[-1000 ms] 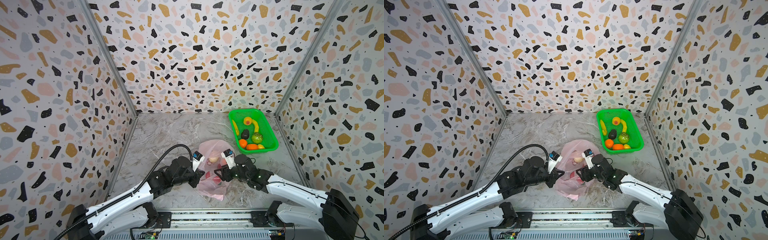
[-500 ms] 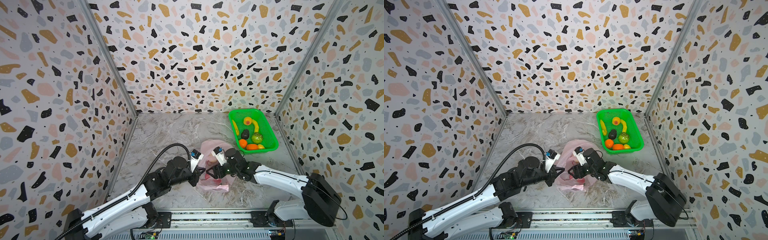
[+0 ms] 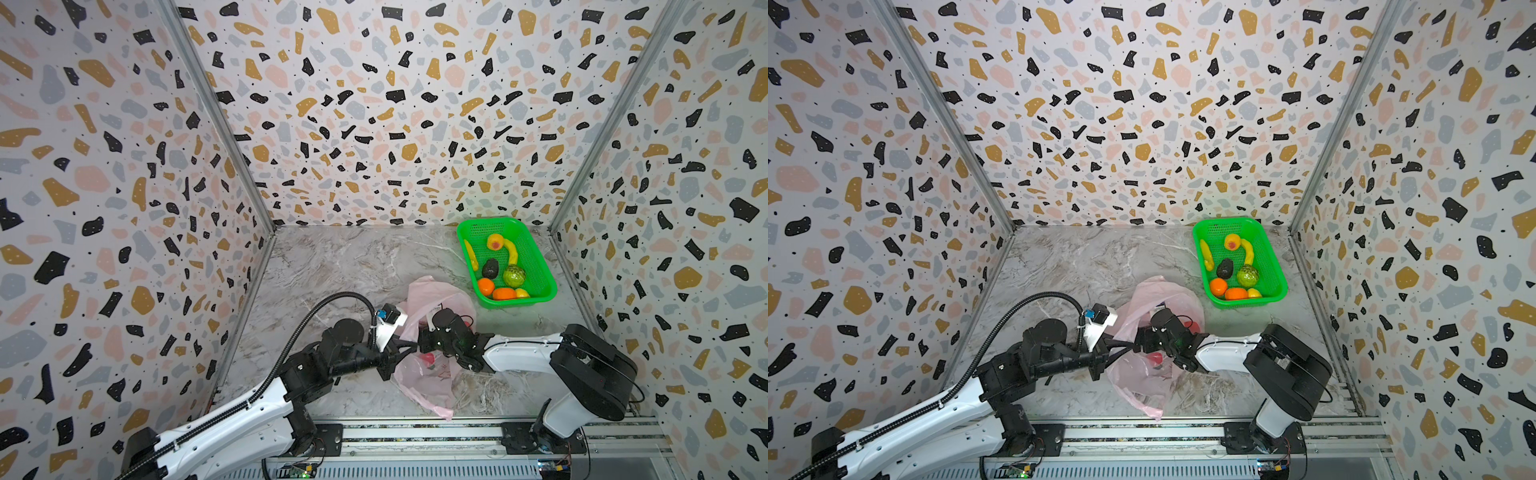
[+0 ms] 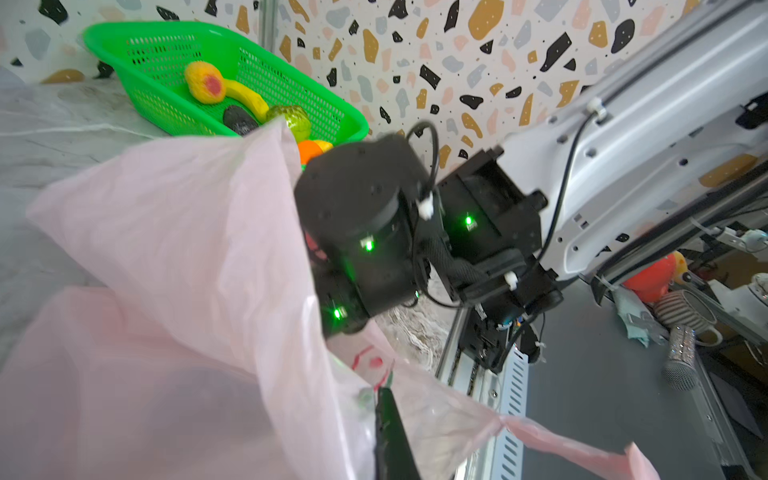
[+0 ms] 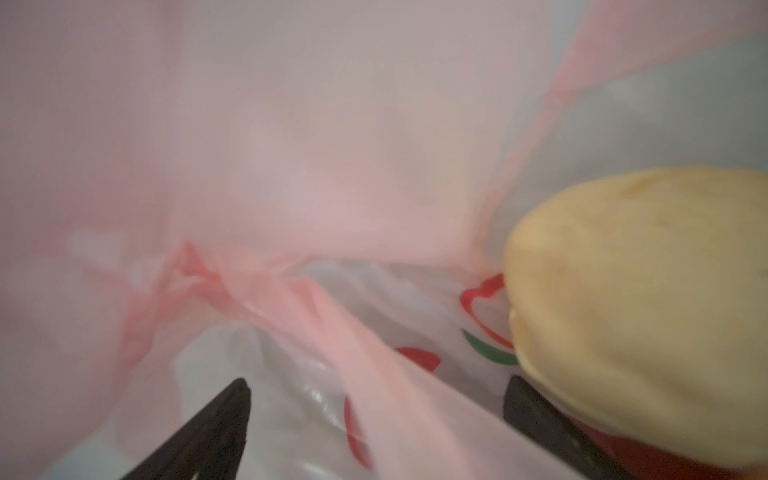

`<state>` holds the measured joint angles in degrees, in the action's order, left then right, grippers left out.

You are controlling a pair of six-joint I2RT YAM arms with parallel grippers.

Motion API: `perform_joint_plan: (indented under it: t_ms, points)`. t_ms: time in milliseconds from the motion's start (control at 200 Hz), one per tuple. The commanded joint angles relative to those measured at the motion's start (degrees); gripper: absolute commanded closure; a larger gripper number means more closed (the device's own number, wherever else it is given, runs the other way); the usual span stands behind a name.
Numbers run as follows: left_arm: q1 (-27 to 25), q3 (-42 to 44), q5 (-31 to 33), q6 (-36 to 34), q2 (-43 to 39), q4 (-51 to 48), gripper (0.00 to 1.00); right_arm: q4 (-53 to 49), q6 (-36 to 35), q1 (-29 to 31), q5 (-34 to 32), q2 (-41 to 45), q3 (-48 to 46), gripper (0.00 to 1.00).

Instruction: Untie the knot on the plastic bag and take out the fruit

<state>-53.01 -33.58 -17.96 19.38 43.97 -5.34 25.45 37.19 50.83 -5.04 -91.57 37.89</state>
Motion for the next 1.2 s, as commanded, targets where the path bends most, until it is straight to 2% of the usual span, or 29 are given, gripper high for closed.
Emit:
perform_joint_plan:
  t_ms: [0, 165, 285, 345, 425, 521, 591, 691, 936, 981, 1096, 1196]
  points:
    - [-0.26, 0.89, 0.02, 1.06, -3.21, -2.23, 1.0, -0.11, 1.97, -2.71, -10.63, 1.38, 2.28, 0.03]
    - [-0.26, -2.18, 9.36, 0.32, -4.22, -8.48, 1.0, -9.73, 0.87, -3.63, -13.86, 6.24, 3.35, 0.02]
    - [-0.25, -3.22, 7.99, 0.24, -3.27, -9.44, 1.0, -11.36, 1.26, -5.64, -15.15, 13.58, -1.77, 0.02]
    - [-0.54, -2.21, 5.56, 1.51, -2.97, -7.48, 1.0, -12.25, 1.66, -8.11, -13.12, 15.77, -3.31, 0.02]
    - [-1.85, -2.03, 5.47, 2.25, -2.53, -6.02, 1.0, -13.41, 1.2, -10.02, -10.77, 17.91, -4.4, 0.01]
    - [-3.21, -3.89, 6.02, 1.1, -1.34, -5.86, 1.0, -16.24, 0.47, -12.04, -2.94, 16.39, -2.66, 0.02]
    - [-4.47, -6.72, 5.68, 0.27, 0.14, -5.32, 1.0, -19.48, 0.06, -10.89, -1.82, 15.64, -1.01, 0.02]
    - [-8.03, -9.91, 6.96, -0.55, 1.3, -6.34, 1.0, -22.35, 0.96, -8.29, -3.31, 19.22, -2.06, 0.02]
    - [-9.35, -9.65, 9.87, -0.81, 2.97, -7.23, 1.0, -25.34, 4.3, -7.65, 5.88, 22.09, -5.97, 0.02]
    - [-9.3, -10.38, 10.57, -1.31, 3.89, -7.91, 0.83, -25.69, 3.68, -7.38, 6.94, 21.98, -5.78, 0.02]
    - [-9.21, -13.59, 14.52, -4.25, 6.96, -13.14, 0.53, -26.13, 1.22, -6.97, 9.28, 19.66, -4.88, 0.02]
    - [-8.11, -16.69, 16.2, -5.86, 7.42, -14.39, 0.33, -25.14, -0.83, -6.25, 10.18, 18.82, -5.16, 0.02]
